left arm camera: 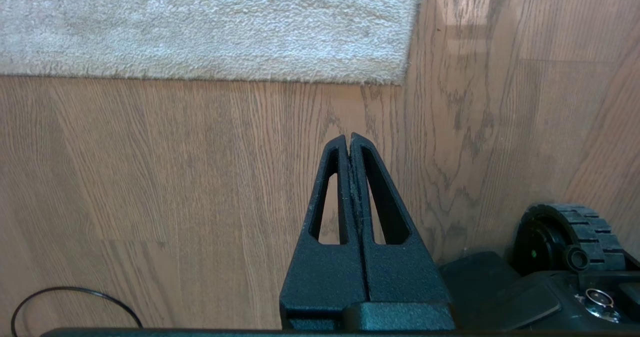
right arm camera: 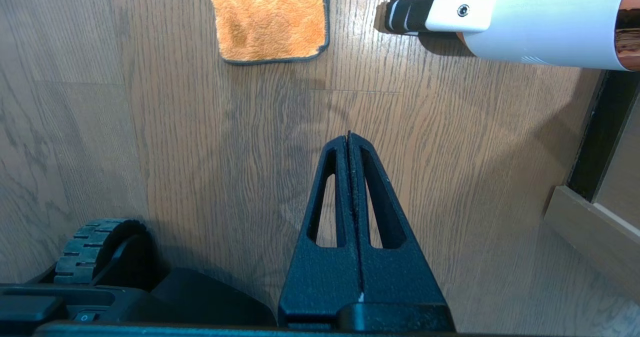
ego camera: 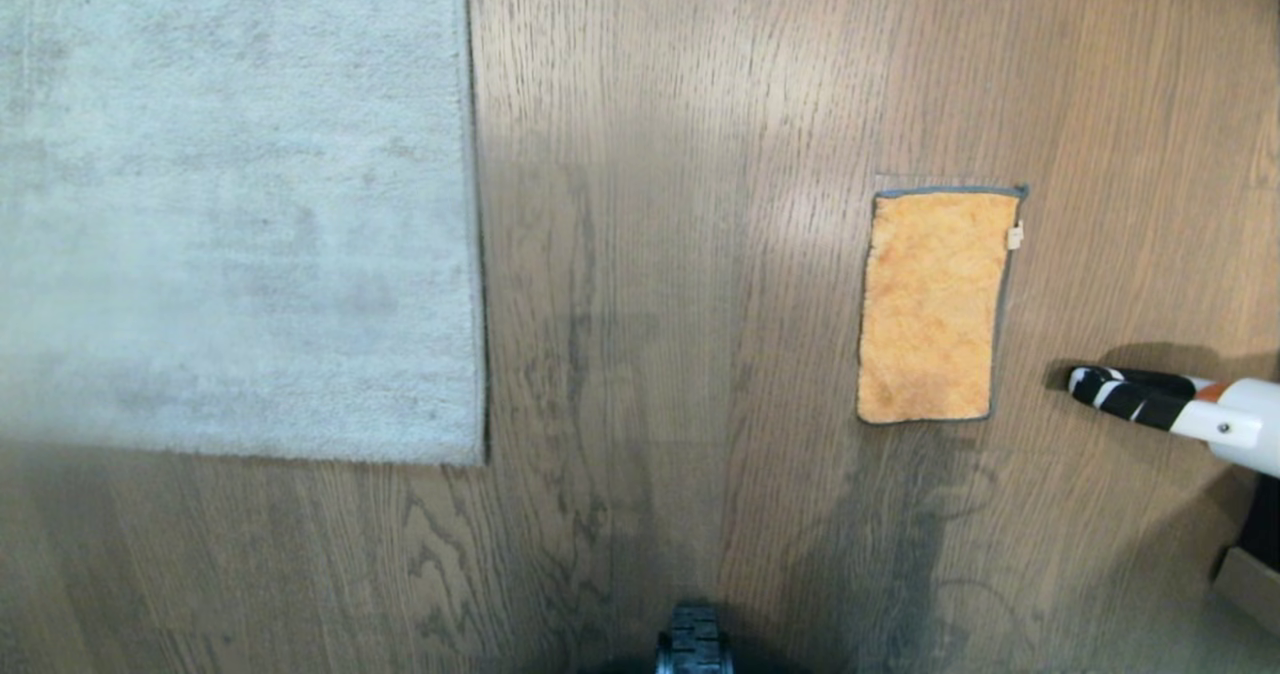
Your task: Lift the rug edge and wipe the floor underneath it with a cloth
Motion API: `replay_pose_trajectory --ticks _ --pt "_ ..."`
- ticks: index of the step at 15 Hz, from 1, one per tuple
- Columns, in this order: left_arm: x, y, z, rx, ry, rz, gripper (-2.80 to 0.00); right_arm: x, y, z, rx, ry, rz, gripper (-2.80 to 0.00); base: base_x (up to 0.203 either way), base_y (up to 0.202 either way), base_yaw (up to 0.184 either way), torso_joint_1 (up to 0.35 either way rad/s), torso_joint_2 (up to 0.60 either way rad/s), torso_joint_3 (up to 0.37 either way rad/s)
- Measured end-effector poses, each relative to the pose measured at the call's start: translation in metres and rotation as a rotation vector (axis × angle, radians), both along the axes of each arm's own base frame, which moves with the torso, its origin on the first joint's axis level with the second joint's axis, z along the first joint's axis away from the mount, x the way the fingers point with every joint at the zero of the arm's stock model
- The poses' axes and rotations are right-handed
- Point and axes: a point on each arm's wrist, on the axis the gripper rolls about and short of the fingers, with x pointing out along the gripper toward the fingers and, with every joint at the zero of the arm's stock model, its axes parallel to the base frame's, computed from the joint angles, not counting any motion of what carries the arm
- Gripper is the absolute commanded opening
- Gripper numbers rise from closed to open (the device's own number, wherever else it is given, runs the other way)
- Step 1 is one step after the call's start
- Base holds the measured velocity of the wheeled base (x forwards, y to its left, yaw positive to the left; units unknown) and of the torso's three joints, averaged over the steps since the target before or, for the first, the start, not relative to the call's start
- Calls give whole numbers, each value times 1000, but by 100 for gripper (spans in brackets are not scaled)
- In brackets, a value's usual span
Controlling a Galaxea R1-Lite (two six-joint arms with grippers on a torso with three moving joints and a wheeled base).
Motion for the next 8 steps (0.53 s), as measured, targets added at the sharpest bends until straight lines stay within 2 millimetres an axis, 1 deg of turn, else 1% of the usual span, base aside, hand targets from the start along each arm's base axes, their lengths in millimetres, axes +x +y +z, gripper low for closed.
replay_pose_trajectory --ticks 8 --pt "0 0 0 0 0 0 -280 0 0 0 0 0 0 -280 0 0 0 0 0 0"
